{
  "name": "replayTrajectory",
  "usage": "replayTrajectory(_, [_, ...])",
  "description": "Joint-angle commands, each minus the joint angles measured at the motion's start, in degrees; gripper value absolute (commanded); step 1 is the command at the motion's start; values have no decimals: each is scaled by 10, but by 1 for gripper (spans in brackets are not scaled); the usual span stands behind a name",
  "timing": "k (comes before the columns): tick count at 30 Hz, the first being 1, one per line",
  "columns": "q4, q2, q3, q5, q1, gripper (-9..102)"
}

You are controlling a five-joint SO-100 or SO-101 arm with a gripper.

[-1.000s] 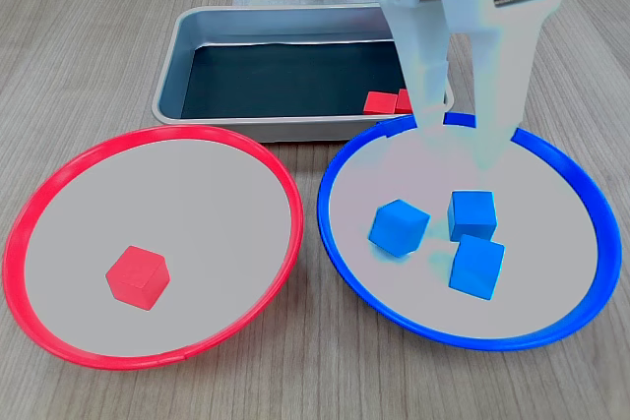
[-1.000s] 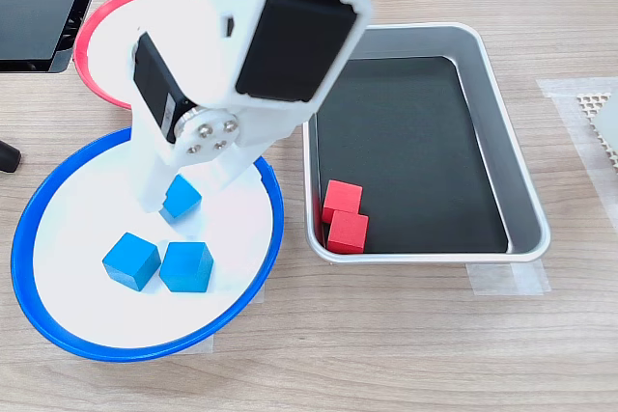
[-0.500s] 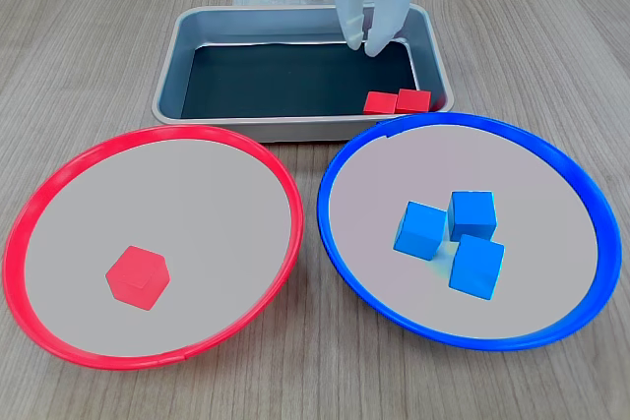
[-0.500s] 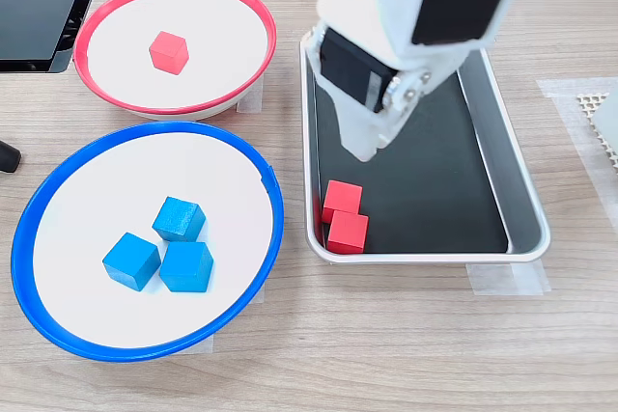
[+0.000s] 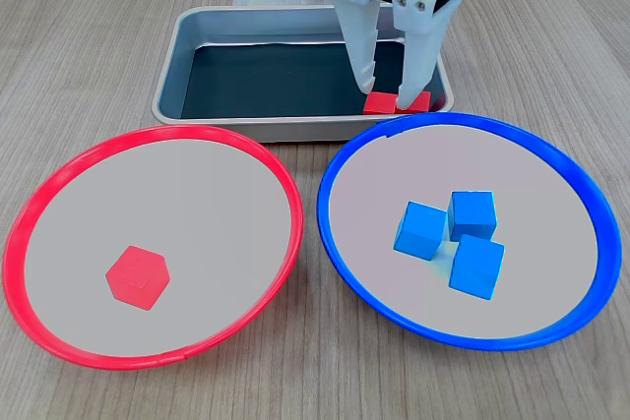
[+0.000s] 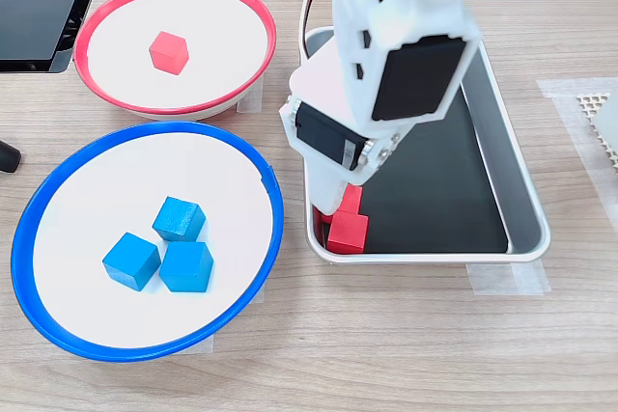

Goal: Move six blocks tray to matching dishes

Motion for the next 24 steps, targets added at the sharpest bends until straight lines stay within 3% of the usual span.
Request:
replayTrajectory(1, [-18, -5, -23, -8, -1, 11])
replayTrajectory(12, [-2, -26, -32, -47, 11, 10])
replayTrajectory(24, [114, 0, -51, -169, 71, 8])
